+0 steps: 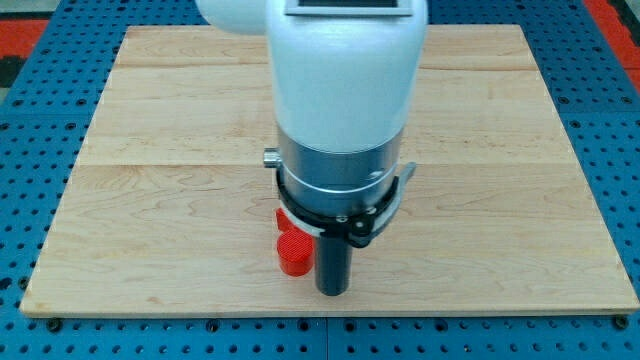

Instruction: Slide the red circle to the bottom right

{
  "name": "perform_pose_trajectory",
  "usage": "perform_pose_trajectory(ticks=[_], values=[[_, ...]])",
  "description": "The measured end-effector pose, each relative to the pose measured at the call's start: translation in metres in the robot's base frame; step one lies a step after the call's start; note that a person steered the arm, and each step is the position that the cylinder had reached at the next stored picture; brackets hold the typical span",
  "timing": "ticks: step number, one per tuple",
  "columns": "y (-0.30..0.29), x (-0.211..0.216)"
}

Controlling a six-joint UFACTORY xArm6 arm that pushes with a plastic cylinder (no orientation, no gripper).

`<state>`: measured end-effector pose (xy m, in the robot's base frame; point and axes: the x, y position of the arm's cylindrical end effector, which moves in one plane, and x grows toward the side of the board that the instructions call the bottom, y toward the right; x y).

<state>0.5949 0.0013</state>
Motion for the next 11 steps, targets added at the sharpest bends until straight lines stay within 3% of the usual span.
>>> perform_pose_trajectory(ticks=[5, 8, 9, 11], values=[[0.004, 0.019], [-0.119, 0.006], [-0.135, 0.006], [-0.043, -0.031]])
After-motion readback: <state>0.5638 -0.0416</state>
